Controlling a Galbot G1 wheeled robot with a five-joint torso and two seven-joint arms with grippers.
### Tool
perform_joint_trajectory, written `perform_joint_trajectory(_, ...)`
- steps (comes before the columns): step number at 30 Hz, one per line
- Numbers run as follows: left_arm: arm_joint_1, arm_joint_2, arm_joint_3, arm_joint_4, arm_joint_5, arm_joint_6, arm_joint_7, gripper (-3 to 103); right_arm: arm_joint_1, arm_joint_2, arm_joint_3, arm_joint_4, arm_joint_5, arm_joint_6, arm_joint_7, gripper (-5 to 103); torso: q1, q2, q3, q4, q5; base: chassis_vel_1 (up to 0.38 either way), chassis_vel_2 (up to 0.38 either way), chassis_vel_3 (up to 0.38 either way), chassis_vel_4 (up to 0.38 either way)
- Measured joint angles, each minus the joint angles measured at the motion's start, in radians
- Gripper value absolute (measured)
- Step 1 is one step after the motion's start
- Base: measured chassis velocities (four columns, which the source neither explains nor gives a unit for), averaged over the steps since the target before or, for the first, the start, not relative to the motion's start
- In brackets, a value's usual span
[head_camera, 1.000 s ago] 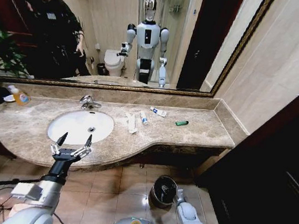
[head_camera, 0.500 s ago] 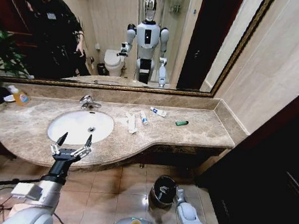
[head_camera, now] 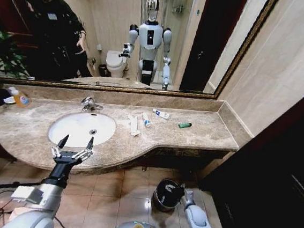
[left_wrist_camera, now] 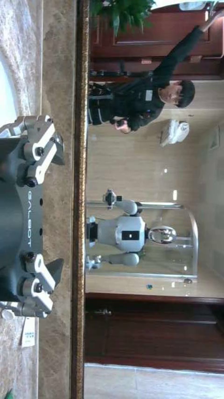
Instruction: Pick up the trash from the sink and place it in the trash bin.
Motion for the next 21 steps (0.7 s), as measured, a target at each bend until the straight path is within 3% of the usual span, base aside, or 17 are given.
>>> perform_joint_trajectory(7, 0.0, 0.0, 0.0, 0.0, 0.0, 0.0, 0.0, 100, -0.127, -0.016, -0.008, 0.33, 0.044, -0.021, 0.024, 100, 0.0, 0.0, 0.0, -0.0001, -0.0001, 0.0, 0.0, 0.0, 0.0)
perform_joint_trajectory(10, 0.0, 0.0, 0.0, 0.0, 0.0, 0.0, 0.0, 100, -0.172, -0.01, -0.02, 0.518, 0.033, -0.051, 0.078, 100, 0.0, 0.0, 0.0, -0.0001, -0.0003, 0.0, 0.0, 0.0, 0.0)
perform_joint_trajectory(15, 0.0, 0.0, 0.0, 0.0, 0.0, 0.0, 0.0, 100, -0.163, 0.004, -0.041, 0.595, -0.018, -0.057, 0.104, 100, 0.0, 0.0, 0.0, -0.0002, -0.0003, 0.0, 0.0, 0.0, 0.0)
perform_joint_trajectory(21, 0.0, 0.0, 0.0, 0.0, 0.0, 0.0, 0.0, 100, -0.033, 0.023, -0.138, 0.6, -0.053, -0.134, 0.121, 100, 0.0, 0.0, 0.0, 0.0001, -0.0003, 0.0, 0.0, 0.0, 0.0)
